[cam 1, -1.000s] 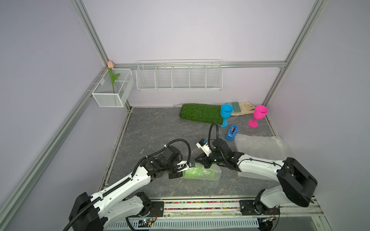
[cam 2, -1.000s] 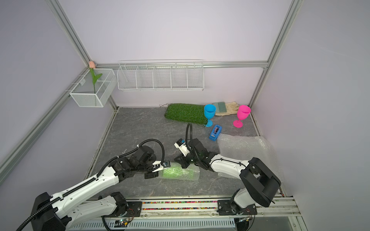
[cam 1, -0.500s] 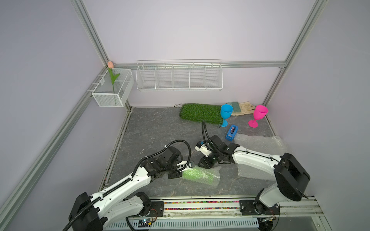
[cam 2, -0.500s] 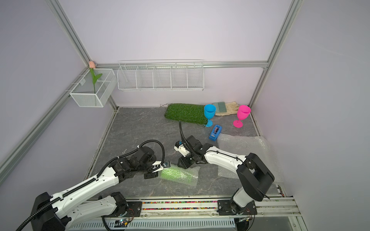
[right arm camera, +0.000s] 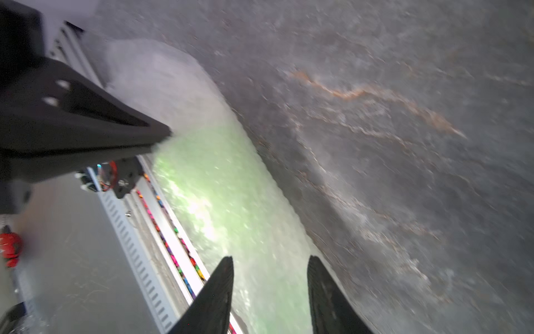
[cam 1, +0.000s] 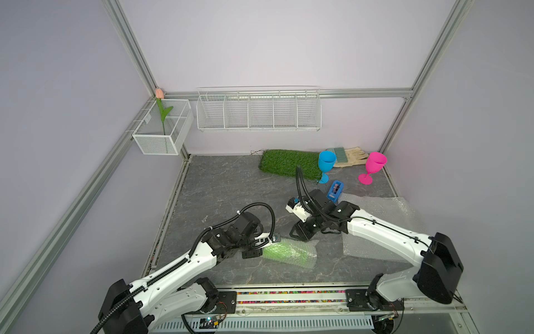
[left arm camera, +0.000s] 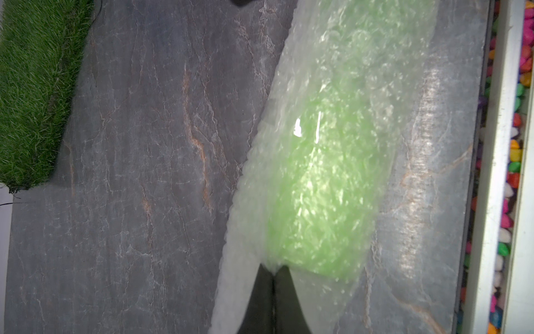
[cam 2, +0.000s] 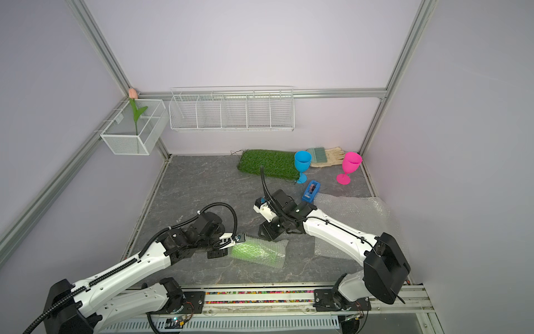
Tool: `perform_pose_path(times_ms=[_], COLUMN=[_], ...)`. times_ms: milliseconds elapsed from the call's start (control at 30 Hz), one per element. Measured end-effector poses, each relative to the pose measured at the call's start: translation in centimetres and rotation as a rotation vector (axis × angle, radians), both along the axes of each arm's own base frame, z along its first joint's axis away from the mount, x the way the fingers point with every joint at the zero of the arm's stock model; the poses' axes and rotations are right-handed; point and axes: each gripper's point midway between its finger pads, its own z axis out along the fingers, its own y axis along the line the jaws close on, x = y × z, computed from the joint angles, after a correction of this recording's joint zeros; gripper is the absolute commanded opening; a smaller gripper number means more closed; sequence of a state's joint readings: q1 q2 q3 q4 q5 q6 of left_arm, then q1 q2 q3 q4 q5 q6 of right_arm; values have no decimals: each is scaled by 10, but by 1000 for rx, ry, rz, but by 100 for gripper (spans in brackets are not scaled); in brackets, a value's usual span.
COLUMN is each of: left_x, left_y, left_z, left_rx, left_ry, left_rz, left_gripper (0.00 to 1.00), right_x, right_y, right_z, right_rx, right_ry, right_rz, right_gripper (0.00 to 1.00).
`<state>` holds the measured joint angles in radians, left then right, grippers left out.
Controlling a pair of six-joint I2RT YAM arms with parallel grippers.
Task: Wrap wine glasses in bubble wrap
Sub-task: Stick the tape on the bubble wrap.
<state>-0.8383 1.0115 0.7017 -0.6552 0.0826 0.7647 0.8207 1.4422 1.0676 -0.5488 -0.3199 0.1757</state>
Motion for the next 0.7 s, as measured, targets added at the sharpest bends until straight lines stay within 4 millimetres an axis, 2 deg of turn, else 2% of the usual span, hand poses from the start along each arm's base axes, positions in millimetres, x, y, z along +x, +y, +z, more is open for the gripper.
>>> perform_pose_path(times_ms=[100, 167, 267, 367, 433, 500, 600, 700], left_x=[0, 0, 0, 0, 0, 0, 0, 0], left_y=[0, 0, 0, 0, 0, 0, 0, 0], left_z=[0, 0, 0, 0, 0, 0, 0, 1], left_rx=[-1, 0, -1, 0, 0, 0, -1, -3], left_ry=[-1, 0, -1, 0, 0, 0, -1, -3], left_rz=[0, 0, -1, -1, -1, -1, -2, -3], left_gripper=[0, 0, 0, 0, 0, 0, 0, 0], right_x=[-5, -10, -16, -21, -23, -23, -24, -22], right_y=[22, 31, 38, 37, 35, 33, 24, 14], right_z=[10, 9, -7, -29, -35, -35, -31, -18], right_rx=[108, 148, 151, 116, 99, 93, 58, 23], right_ry=[36, 64, 120, 177, 192, 188, 155, 80], right_rz=[20, 34, 48, 46, 44, 44, 58, 106], right_gripper=[31, 27, 23, 21, 22, 26, 45, 55])
